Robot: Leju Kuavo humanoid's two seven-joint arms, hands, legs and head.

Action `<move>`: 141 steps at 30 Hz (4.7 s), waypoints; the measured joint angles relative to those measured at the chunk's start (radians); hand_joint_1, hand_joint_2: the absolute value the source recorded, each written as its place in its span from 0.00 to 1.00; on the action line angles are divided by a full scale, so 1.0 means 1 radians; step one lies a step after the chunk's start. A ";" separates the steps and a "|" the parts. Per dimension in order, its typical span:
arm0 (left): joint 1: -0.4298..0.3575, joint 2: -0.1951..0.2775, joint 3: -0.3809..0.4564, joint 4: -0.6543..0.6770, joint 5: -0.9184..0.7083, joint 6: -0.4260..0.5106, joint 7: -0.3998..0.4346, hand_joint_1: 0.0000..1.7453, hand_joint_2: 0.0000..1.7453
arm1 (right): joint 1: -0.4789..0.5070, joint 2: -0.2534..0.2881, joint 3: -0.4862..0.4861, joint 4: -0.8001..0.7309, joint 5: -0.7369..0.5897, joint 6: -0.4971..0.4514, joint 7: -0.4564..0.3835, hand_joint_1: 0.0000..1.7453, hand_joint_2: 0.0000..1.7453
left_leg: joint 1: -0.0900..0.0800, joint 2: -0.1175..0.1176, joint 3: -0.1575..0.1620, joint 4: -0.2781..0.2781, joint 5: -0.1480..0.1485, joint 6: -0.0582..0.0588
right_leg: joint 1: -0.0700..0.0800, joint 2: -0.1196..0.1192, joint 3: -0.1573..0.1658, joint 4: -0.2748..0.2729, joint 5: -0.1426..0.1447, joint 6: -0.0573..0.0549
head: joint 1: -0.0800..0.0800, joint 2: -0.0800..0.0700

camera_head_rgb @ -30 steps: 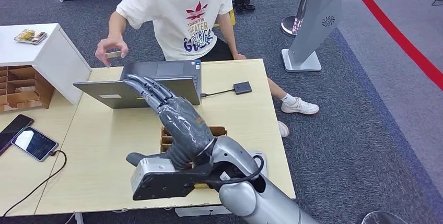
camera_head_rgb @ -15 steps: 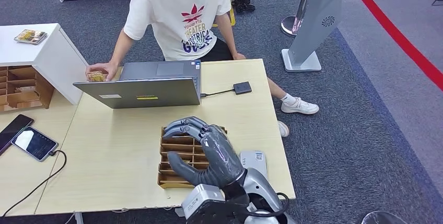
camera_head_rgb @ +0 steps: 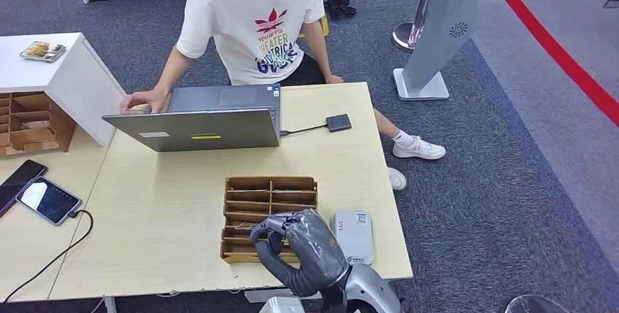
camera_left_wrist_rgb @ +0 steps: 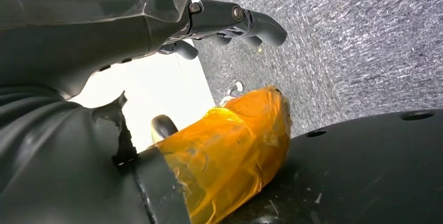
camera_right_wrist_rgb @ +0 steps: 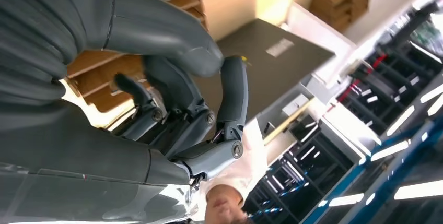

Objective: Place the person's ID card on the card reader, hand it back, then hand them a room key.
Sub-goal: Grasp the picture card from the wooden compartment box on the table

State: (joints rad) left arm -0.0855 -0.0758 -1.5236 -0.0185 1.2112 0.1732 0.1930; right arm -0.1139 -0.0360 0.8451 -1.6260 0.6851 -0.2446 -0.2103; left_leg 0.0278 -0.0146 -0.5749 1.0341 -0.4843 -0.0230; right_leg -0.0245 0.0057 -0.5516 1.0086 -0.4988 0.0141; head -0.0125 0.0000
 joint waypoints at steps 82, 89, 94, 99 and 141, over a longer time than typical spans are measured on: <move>0.012 0.003 -0.004 0.002 0.101 -0.009 -0.008 0.00 0.00 | 0.020 -0.029 -0.010 0.172 0.299 -0.132 0.159 0.51 1.00 | 0.000 0.000 0.000 0.000 0.000 0.000 | 0.000 0.000 0.000 0.000 0.000 0.000 | 0.000 0.000; 0.012 0.003 -0.004 0.002 0.102 -0.009 -0.008 0.00 0.00 | 0.013 -0.028 -0.002 0.197 0.298 -0.132 0.157 0.55 1.00 | 0.000 0.000 0.000 0.000 0.000 0.000 | 0.000 0.000 0.000 0.000 0.000 0.000 | 0.000 0.000; 0.012 0.003 -0.005 0.002 0.102 -0.009 -0.008 0.00 0.00 | -0.001 -0.019 0.002 0.225 0.298 -0.134 0.159 0.53 1.00 | 0.000 0.000 0.000 0.000 0.000 0.000 | 0.000 0.000 0.000 0.000 0.000 0.000 | 0.000 0.000; 0.012 0.003 -0.008 0.002 0.102 -0.009 -0.008 0.00 0.00 | -0.013 -0.009 0.004 0.251 0.299 -0.137 0.168 0.53 1.00 | 0.000 0.000 0.000 0.000 0.000 0.000 | 0.000 0.000 0.000 0.000 0.000 0.000 | 0.000 0.000; 0.012 0.005 -0.013 0.002 0.101 -0.010 -0.003 0.00 0.00 | -0.018 0.015 -0.029 0.355 0.356 -0.144 0.233 0.57 1.00 | 0.000 0.000 0.000 0.000 0.000 0.000 | 0.000 0.000 0.000 0.000 0.000 0.000 | 0.000 0.000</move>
State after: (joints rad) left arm -0.0733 -0.0706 -1.5366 -0.0164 1.3123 0.1633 0.1899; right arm -0.1317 -0.0206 0.8158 -1.2713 1.0406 -0.3887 0.0227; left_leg 0.0278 -0.0146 -0.5750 1.0342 -0.4843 -0.0230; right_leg -0.0245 0.0056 -0.5517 1.0086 -0.4988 0.0141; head -0.0122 0.0000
